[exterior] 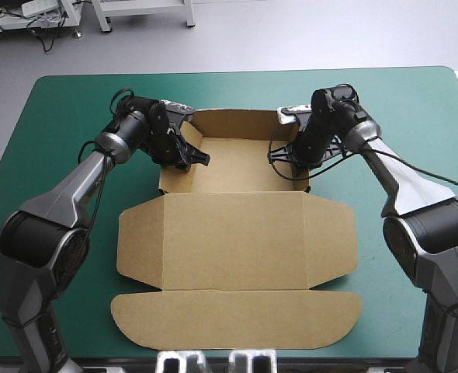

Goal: Fold the box

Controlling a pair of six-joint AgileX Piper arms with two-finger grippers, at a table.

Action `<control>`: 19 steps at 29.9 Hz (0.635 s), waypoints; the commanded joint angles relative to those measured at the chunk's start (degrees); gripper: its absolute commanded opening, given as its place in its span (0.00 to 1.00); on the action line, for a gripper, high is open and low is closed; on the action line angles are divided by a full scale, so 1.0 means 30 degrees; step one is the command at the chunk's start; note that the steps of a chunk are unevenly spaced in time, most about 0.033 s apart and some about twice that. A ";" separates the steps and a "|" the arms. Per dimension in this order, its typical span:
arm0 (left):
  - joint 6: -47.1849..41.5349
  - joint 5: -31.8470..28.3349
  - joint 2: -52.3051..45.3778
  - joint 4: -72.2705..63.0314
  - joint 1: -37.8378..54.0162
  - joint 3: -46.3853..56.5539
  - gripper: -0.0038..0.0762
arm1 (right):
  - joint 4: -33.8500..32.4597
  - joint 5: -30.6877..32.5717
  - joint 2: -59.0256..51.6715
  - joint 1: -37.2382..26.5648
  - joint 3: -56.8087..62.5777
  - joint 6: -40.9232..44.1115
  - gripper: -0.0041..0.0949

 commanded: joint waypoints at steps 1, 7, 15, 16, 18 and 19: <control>0.2543 0.0345 0.0128 -0.1504 -0.1304 -0.1909 0.04 | 0.2230 -0.0120 -0.0918 0.0215 -0.0603 -0.1701 0.02; 0.1586 0.0481 0.1554 0.0461 -0.2926 -0.2236 0.04 | -0.0309 0.0258 -0.0878 0.0215 -0.0603 -0.0197 0.02; 0.0209 0.0967 0.1839 0.4149 -0.3684 -0.2352 0.04 | -0.2302 0.0268 -0.0539 0.0215 -0.0603 0.0297 0.02; 0.0209 0.0967 0.1839 0.4149 -0.3649 -0.2399 0.04 | -0.2302 0.0303 -0.0539 0.0215 -0.0603 0.0297 0.02; -0.0212 0.0967 0.1802 0.4149 -0.3648 -0.2472 0.04 | -0.2267 0.0331 -0.0415 0.0215 -0.0603 0.0297 0.02; -0.0241 0.0967 0.1802 0.4149 -0.3648 -0.2472 0.04 | -0.2226 0.0331 -0.0405 0.0215 -0.0603 0.0325 0.02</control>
